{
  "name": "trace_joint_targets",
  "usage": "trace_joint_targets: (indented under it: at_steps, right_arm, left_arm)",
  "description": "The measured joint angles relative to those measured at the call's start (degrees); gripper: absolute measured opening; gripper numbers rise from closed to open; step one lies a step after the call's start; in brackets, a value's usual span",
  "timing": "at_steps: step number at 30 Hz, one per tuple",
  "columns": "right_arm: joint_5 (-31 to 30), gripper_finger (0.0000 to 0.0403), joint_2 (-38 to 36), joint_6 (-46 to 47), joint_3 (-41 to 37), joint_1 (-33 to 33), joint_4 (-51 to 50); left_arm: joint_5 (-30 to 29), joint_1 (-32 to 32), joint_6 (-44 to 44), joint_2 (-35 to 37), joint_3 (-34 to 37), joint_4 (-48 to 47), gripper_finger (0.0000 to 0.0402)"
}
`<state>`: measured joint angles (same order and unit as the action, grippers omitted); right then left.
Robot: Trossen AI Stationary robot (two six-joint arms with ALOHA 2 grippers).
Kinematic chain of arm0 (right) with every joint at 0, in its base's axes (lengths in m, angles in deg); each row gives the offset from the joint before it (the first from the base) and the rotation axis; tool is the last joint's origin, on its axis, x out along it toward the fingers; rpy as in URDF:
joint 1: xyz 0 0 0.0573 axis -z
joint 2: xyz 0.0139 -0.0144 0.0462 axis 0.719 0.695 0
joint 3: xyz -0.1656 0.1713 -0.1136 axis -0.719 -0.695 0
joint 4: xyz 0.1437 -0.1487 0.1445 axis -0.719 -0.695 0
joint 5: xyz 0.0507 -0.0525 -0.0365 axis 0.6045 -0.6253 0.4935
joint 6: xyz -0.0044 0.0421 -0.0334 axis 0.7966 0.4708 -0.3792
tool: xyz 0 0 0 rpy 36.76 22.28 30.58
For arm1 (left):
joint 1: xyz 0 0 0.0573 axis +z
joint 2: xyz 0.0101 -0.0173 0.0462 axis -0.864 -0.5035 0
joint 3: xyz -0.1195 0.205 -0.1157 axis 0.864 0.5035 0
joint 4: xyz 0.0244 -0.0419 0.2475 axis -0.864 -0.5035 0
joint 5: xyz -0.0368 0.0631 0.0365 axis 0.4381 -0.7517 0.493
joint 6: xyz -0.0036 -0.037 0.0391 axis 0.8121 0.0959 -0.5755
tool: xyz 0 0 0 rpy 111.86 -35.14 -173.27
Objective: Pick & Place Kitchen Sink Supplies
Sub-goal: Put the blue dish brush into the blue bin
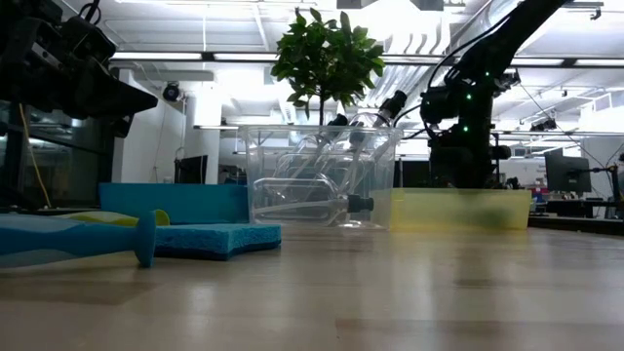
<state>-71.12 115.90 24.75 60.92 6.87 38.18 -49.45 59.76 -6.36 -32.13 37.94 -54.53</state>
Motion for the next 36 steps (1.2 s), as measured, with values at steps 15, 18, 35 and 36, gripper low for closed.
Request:
trace_joint_targets:
  at_steps: [15, 18, 35, 36]
  right_arm:
    - [3.54, 0.0154, -17.41, 6.44, 0.01, -0.86, -9.73]
    - [5.19, 0.0154, -22.46, 10.45, 0.01, -2.96, -12.7]
    - [8.0, 0.0154, -36.19, 58.44, -9.23, -40.36, -25.22]
    - [8.57, 0.0154, -36.12, 60.82, -10.13, -42.44, -24.6]
  left_arm:
    - [0.0, 0.01, 0.01, 0.01, 0.01, 0.01, 0.0001]
    - [0.0, 0.0, 0.0, 0.01, 0.0, 0.01, 0.0001]
    - [0.0, 0.01, 0.01, 0.01, 0.01, 0.01, 0.0001]
    - [0.0, 0.0, 0.01, -0.01, 0.01, 0.01, 0.0001]
